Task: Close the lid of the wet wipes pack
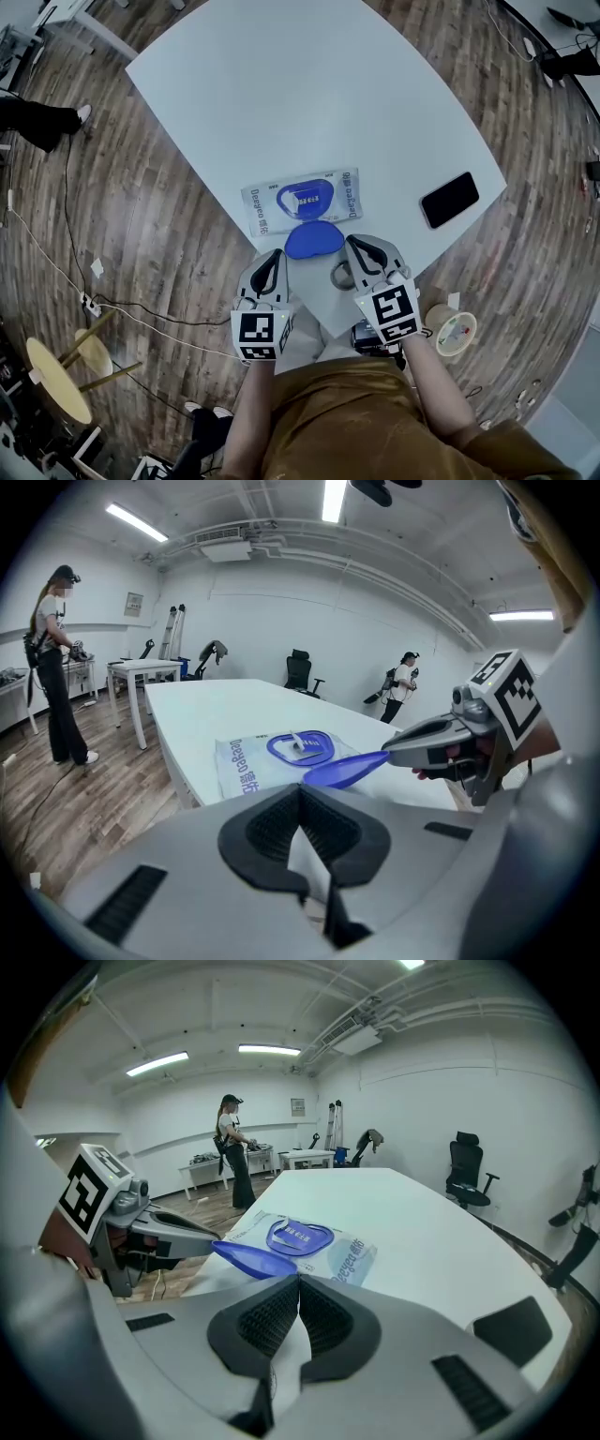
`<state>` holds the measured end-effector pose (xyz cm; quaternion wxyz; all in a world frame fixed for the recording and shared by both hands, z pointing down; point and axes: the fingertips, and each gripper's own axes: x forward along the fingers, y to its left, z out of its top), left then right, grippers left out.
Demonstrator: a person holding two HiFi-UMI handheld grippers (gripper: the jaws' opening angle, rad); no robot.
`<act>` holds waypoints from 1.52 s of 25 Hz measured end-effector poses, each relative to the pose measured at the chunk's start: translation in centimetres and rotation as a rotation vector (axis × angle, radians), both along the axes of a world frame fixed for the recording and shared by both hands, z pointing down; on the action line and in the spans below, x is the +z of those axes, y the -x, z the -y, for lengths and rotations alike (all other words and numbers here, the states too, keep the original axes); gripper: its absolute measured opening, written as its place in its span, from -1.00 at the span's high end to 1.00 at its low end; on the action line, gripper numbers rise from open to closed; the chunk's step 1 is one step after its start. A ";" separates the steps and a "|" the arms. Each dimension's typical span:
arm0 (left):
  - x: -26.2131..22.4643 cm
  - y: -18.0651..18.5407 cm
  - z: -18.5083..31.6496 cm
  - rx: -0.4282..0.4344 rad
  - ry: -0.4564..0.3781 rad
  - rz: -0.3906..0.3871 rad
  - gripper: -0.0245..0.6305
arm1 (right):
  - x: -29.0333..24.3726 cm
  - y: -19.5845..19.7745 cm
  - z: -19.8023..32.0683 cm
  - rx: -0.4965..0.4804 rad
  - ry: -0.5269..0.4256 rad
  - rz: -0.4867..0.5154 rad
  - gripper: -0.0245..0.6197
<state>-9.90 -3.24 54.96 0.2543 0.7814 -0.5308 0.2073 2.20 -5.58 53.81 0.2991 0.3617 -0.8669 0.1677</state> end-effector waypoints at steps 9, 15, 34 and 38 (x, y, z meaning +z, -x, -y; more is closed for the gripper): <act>0.4 0.0 -0.1 0.003 0.017 -0.004 0.93 | 0.0 0.0 -0.1 0.005 -0.001 -0.004 0.90; 1.0 -0.6 0.1 -0.002 0.034 -0.032 0.93 | -0.1 0.0 0.3 -0.009 -0.012 -0.010 0.90; -0.6 -0.6 1.5 -0.010 -0.002 -0.038 0.93 | -0.7 0.5 1.1 -0.022 -0.022 -0.006 0.90; -0.9 -0.6 1.9 -0.013 -0.008 -0.040 0.93 | -0.9 0.4 1.5 -0.021 -0.026 -0.005 0.90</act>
